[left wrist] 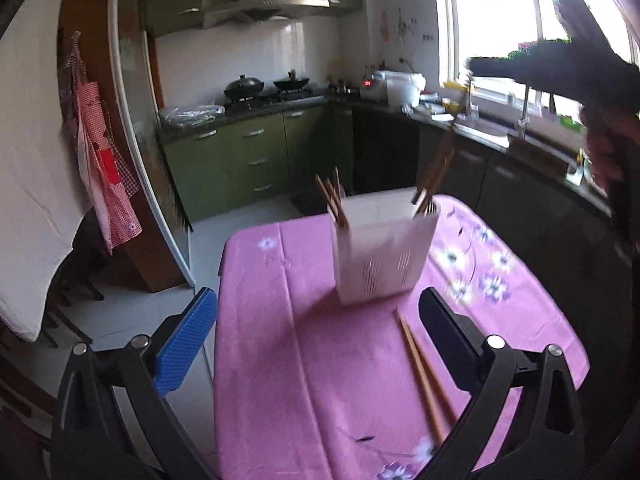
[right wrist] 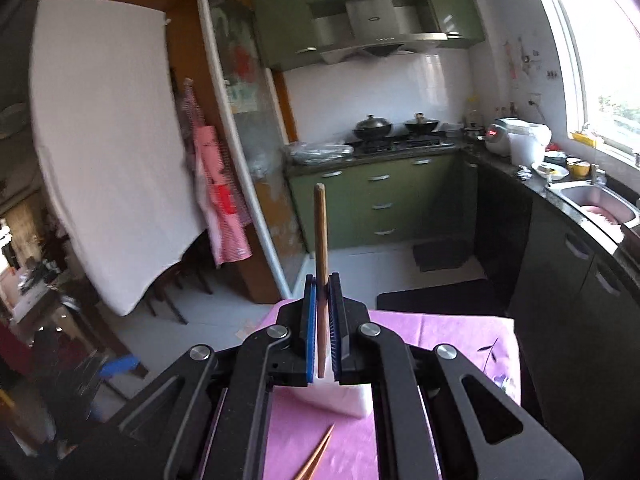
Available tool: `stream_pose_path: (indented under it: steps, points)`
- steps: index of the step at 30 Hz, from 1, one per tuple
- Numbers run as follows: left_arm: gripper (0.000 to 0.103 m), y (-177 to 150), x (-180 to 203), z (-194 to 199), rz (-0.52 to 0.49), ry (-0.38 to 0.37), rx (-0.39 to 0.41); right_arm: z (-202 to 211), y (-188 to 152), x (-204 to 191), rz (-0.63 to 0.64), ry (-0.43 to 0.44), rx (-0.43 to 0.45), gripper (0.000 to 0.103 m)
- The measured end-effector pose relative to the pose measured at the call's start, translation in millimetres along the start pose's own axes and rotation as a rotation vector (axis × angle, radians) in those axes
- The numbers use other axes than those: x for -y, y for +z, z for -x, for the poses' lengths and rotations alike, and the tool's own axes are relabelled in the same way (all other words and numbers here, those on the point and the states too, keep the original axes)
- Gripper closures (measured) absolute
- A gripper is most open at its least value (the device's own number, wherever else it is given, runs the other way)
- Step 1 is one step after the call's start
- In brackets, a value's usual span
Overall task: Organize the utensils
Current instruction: 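Lower the left tool onto one of the last two chopsticks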
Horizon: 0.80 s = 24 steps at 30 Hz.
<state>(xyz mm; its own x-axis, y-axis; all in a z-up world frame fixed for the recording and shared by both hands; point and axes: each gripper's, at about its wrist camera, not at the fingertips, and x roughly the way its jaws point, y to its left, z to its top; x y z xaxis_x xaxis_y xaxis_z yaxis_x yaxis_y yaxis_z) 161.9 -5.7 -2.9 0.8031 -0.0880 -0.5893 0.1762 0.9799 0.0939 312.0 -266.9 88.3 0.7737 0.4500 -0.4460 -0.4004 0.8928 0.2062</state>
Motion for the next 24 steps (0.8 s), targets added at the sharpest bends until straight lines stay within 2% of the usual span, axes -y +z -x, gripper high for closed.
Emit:
stream_pose_path:
  steps: [5,9,12,14,16,19,21,24]
  points:
    - [0.007,-6,5,-9,-0.032,0.005,-0.031,-60,-18,0,0.013,-0.053,-0.113,0.096]
    - [0.007,-6,6,-17,-0.008,-0.034,-0.067,-98,-36,-3,0.048,-0.073,-0.207,0.096]
    - [0.007,-8,10,-22,-0.002,-0.045,-0.081,-104,-39,-9,0.073,-0.074,-0.22,0.093]
    - [0.007,-9,15,-27,-0.002,-0.052,-0.089,-90,-37,-14,0.079,-0.059,-0.186,0.092]
    - [0.007,-10,22,-32,-0.006,-0.061,-0.1,-59,-34,-20,0.082,-0.022,-0.129,0.09]
    - [0.007,-12,33,-37,-0.019,-0.065,-0.099,-11,-43,-25,0.097,-0.001,-0.067,0.08]
    - [0.007,-15,43,-41,-0.031,-0.068,-0.098,19,-60,-22,0.108,-0.008,-0.046,0.079]
    - [0.007,-21,59,-51,-0.044,-0.09,-0.118,47,-102,-10,0.107,-0.052,-0.065,0.077]
